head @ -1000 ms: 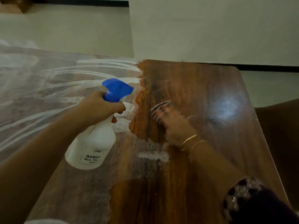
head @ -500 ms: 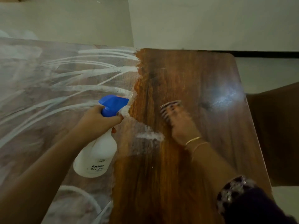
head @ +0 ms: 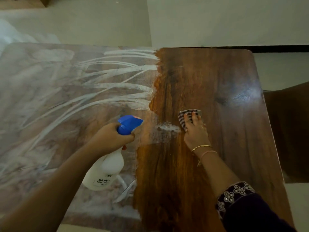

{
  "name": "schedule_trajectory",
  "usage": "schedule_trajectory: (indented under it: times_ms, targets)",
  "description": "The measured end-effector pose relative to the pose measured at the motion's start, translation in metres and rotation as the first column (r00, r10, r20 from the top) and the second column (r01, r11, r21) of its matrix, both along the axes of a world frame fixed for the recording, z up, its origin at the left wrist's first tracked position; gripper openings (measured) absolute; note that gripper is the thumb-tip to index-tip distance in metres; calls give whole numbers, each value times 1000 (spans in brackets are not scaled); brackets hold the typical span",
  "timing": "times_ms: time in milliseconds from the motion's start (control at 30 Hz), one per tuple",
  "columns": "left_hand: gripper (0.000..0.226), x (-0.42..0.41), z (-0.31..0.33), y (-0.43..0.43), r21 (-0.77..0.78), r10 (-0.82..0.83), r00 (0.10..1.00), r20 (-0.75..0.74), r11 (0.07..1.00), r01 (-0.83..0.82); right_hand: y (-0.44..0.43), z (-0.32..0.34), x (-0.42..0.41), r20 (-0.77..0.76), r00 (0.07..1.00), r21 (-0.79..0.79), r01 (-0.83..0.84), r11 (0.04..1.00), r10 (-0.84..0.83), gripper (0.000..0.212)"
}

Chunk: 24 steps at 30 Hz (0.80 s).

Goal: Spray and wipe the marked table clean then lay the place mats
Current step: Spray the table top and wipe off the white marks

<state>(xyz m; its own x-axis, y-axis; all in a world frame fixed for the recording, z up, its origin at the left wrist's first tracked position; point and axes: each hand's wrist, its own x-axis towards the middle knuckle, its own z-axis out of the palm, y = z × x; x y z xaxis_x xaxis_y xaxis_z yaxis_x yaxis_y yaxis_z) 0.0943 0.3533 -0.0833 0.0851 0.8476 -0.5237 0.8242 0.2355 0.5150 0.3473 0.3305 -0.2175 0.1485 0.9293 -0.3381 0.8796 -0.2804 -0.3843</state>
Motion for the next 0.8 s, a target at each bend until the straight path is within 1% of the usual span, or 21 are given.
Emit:
schedule_trajectory:
  times_ms: [33, 100, 167, 200, 300, 367, 533, 667, 733, 767, 800]
  targets:
    - [13, -6, 1, -3, -5, -1, 1000, -18, 1000, 1, -2, 0, 7, 14, 999, -7, 47, 999, -46, 64]
    - [14, -13, -1, -9, 40, 21, 998, -54, 999, -19, -7, -1, 17, 39, 990, -13, 133, 991, -132, 63]
    - [15, -27, 1, -18, 92, 61, 996, -63, 994, -55, -11, 1, 7, 61, 983, -24, 174, 985, -172, 63]
    - [15, -27, -1, -20, 94, 67, 996, -57, 994, -62, -11, 1, 6, 62, 978, -24, 199, 980, -197, 64]
    - [14, -45, -1, -20, 51, 76, 997, 18, 996, -77, -7, 2, -13, 76, 962, -26, 265, 964, -262, 64]
    - [19, -58, -1, -17, 41, 65, 995, 71, 997, -68, -4, 3, -35, 80, 960, -24, 271, 962, -268, 66]
    - [28, -95, 6, -11, 168, 2, 999, 42, 986, -9, 2, 6, -142, 63, 974, 16, 216, 976, -216, 72]
    - [24, -135, 5, -4, 134, 0, 997, 81, 991, -10, 2, 9, -224, 30, 998, 20, 54, 998, -54, 71]
    - [20, -158, 4, -1, 120, -2, 995, 104, 993, -11, -6, 9, -239, 49, 997, 12, -54, 998, 53, 70]
    - [17, -166, 5, 0, 115, -2, 993, 116, 993, -11, -10, 8, -235, 66, 994, 16, -82, 996, 81, 71]
    - [13, -176, 5, 1, 111, -8, 992, 127, 994, -6, -15, 7, -226, 97, 993, 24, -74, 997, 71, 72]
